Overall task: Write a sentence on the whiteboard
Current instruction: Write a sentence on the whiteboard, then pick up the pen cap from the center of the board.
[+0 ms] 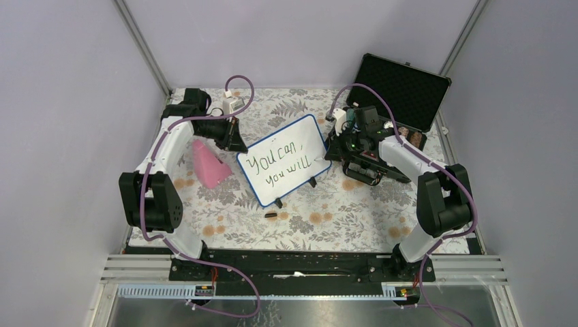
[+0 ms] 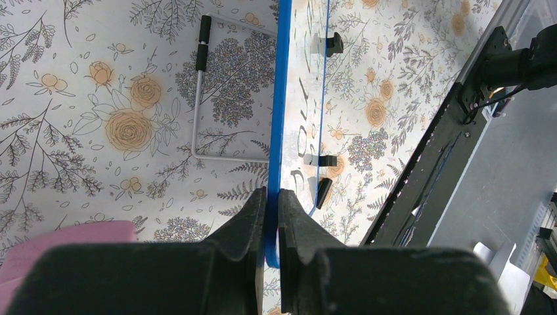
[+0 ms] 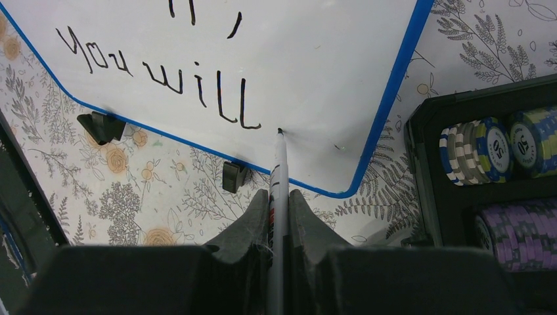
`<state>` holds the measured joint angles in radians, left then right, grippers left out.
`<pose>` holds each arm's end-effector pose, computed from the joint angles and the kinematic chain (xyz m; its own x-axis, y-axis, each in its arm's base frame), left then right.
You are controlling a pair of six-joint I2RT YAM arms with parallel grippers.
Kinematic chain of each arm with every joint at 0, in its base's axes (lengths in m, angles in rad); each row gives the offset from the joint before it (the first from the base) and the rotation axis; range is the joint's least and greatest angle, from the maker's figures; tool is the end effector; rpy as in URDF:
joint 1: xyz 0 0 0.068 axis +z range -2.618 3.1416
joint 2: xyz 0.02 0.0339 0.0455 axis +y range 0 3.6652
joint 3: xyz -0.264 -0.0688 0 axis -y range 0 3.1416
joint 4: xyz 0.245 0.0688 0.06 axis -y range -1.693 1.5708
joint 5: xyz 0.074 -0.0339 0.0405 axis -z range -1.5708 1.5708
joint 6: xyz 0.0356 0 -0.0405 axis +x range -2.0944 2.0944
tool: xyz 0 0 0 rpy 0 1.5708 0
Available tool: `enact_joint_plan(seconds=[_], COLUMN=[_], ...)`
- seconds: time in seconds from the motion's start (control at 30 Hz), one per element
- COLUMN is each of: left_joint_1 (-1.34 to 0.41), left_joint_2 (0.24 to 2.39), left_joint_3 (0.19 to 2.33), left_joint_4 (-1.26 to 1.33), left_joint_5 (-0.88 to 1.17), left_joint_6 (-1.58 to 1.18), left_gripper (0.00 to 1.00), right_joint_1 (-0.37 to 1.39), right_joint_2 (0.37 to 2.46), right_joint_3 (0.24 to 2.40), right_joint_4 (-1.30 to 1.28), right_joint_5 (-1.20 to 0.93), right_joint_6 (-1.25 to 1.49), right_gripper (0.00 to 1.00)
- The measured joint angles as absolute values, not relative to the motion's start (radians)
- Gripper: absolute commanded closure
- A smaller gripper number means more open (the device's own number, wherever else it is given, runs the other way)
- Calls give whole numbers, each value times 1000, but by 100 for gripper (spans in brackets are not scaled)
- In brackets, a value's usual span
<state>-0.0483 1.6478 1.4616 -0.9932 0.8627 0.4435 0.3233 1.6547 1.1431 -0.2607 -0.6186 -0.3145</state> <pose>0.3276 -0.0429 0.3005 -0.6963 0.3131 -0.6459 0.6860 0.5550 -0.4705 0.3338 0.1336 0.2371 -0.4273 -0.4090 -0.8063 -0.8253 0.5405 0.1632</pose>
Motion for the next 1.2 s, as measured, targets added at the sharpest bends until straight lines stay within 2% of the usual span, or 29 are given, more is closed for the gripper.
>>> enact_joint_plan(seconds=[0.8,1.2], left_joint_1=[-49,-38], left_joint_2=[1648,1648], left_joint_3=[1462,1491], left_joint_4=[-994,-985], left_joint_5=[862,800], left_joint_6=[439,393], left_gripper=[100,56], right_joint_1=[332,332], right_joint_2=[1654,1567], right_joint_3=[1143,1205], right_joint_4=[-288,-361], right_joint_5=[-611,-670], right_joint_6=[-344,-321], right_gripper=[100,100])
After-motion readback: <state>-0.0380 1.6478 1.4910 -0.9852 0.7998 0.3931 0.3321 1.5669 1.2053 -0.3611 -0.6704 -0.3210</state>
